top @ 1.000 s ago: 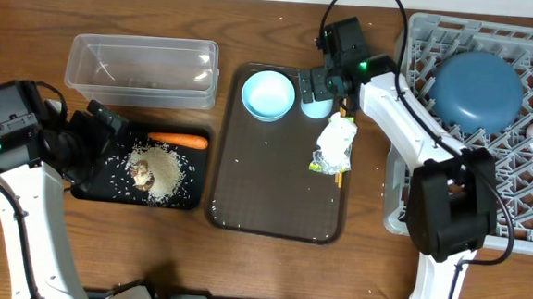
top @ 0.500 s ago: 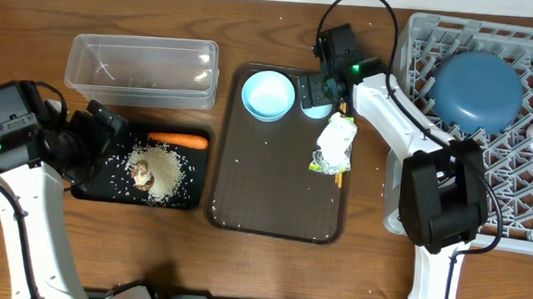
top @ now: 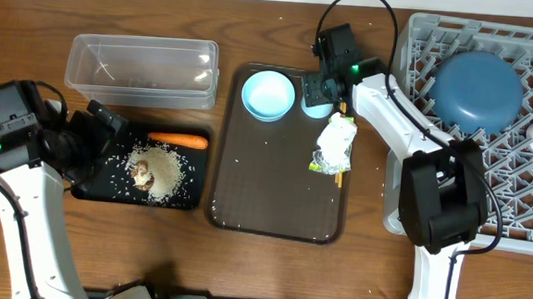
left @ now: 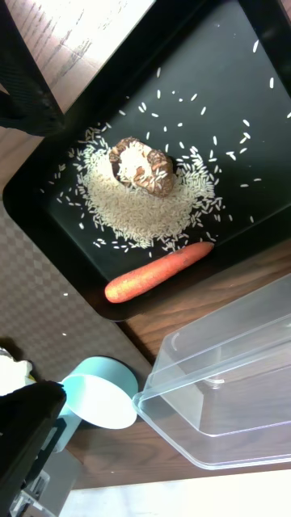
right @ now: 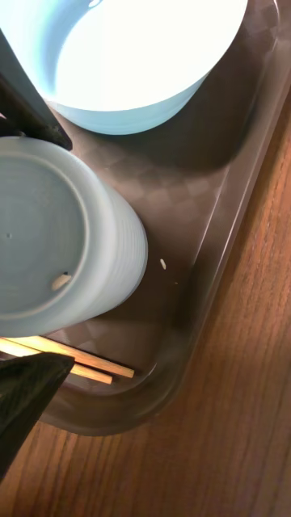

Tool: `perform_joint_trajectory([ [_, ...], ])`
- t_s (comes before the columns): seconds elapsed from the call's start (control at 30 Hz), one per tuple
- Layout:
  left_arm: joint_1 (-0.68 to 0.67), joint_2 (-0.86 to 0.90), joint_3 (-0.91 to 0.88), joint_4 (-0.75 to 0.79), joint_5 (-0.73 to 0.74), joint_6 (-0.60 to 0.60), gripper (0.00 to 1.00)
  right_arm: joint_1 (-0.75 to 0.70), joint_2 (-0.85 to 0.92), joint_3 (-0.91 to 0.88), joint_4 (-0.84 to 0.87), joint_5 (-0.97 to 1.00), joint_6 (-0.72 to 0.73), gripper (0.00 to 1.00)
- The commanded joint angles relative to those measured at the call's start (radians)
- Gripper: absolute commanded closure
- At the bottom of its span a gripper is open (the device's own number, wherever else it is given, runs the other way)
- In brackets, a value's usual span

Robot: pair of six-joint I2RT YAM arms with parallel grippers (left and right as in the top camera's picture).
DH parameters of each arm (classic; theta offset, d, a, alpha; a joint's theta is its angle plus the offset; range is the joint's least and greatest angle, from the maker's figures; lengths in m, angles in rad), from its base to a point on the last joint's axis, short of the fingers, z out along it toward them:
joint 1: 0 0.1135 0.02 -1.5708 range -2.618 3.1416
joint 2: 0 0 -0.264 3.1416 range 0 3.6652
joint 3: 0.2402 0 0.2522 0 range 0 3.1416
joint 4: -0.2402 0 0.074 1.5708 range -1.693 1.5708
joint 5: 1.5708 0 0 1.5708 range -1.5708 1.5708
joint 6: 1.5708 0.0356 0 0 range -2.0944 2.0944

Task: Sort waste into correct bins and load items into the dishwasher rack
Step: 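Return the right gripper to the brown tray and grasp the light-blue cup, then carry the light-blue cup right into the dish rack and release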

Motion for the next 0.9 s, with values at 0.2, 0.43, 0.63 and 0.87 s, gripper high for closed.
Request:
perform_joint_trajectory([
  [0.2,0.005,0.000,0.010,-0.002,0.006,0.013,0.02,0.040,0.008,0.004,0.004,0.000,0.012,0.41],
  [0.43,0.005,0.000,0.010,-0.002,0.006,0.013,0.02,0.024,-0.013,0.014,0.002,-0.001,0.012,0.50],
  [0.63,0.005,0.000,0.010,-0.002,0.006,0.013,0.02,-0.008,-0.099,0.019,0.000,0.000,0.014,0.50],
  [0.87,0.005,0.000,0.010,-0.002,0.006,0.013,0.02,-0.089,-0.259,0.019,-0.025,0.001,0.014,0.49],
])
